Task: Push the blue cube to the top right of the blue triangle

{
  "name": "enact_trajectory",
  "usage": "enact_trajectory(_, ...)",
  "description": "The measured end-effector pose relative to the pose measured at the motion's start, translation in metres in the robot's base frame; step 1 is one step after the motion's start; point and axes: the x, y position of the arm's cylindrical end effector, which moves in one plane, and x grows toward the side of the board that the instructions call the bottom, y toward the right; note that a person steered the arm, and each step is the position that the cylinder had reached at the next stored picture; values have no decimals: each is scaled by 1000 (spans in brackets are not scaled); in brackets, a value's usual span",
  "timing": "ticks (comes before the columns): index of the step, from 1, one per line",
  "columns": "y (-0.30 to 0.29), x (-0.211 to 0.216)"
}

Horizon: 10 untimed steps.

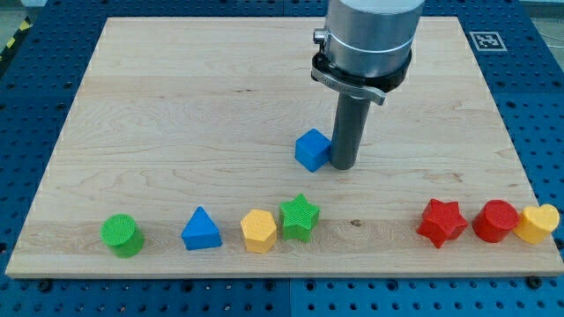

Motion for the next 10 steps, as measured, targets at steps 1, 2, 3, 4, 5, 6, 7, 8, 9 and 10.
enact_trajectory(1,-10,0)
enact_trajectory(2,-14,0)
enact_trajectory(3,-19,-2)
enact_trajectory(4,-27,-10)
enact_trajectory(5,-34,-13)
enact_trajectory(6,-47,-18)
enact_trajectory(7,-51,-18)
enact_trajectory(8,-54,-18)
enact_trajectory(9,-58,-18)
enact_trajectory(10,-63,-18)
